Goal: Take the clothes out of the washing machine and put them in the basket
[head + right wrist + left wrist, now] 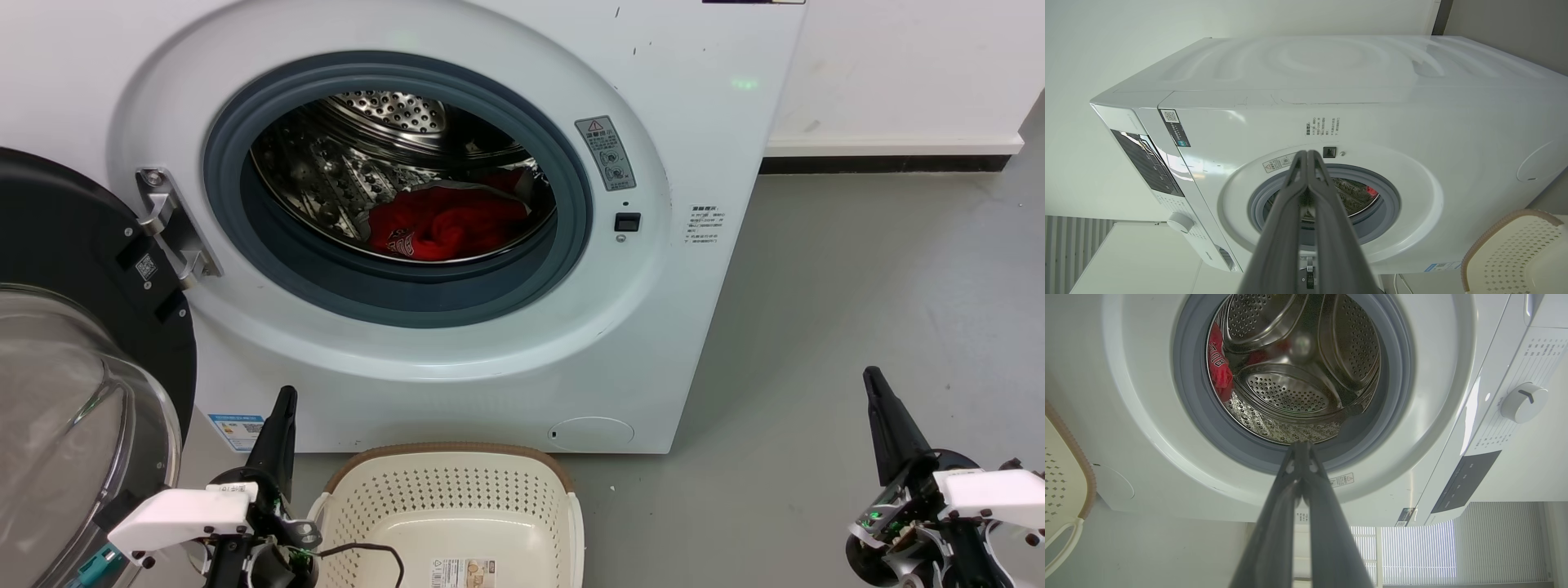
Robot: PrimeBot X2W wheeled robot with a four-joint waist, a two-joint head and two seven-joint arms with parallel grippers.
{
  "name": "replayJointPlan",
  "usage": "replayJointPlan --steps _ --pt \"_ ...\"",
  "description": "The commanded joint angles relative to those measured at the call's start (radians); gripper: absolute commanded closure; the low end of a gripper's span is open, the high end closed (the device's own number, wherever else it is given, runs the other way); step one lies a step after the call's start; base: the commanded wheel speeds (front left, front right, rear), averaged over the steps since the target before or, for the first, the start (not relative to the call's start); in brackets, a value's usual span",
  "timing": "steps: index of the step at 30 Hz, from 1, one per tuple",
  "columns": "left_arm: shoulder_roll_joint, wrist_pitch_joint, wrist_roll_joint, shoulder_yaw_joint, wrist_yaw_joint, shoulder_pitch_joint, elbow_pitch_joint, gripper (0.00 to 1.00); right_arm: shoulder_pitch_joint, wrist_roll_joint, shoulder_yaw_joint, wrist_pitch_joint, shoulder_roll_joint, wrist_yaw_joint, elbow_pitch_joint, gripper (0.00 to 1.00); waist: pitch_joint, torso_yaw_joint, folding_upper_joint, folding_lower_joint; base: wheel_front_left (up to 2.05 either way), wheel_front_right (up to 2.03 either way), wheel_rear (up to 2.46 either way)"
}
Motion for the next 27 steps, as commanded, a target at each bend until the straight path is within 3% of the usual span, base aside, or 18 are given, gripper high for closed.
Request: replayJointPlan --steps 1,17,18,27 --pt "-0.002 0.002 0.0 0.002 -0.002 -0.005 -0.001 1.0 -0.013 -0.005 0.001 0.001 0.004 0.0 0.001 1.0 0.0 0.0 0.0 0.0 0.0 0.0 0.0" --pt "-0.002 0.002 0.0 0.002 -0.002 -0.005 -0.001 1.0 -0.013 -0.004 0.001 0.001 0.004 0.0 0.001 1.0 0.0 0.0 0.0 0.0 0.0 0.0 0.0" --pt "0.0 -0.001 0.0 -0.001 0.0 0.001 0.003 0.0 0.002 0.0 0.0 -0.001 0.0 0.0 0.002 0.0 0.0 0.0 0.0 0.0 0.0 0.0 0.0" --pt "-0.001 -0.04 0.016 -0.045 0.0 -0.003 0.006 0.0 0.018 -0.016 0.023 -0.04 0.001 0.0 -0.01 0.0 0.001 -0.001 0.0 0.0 0.0 0.0 0.0"
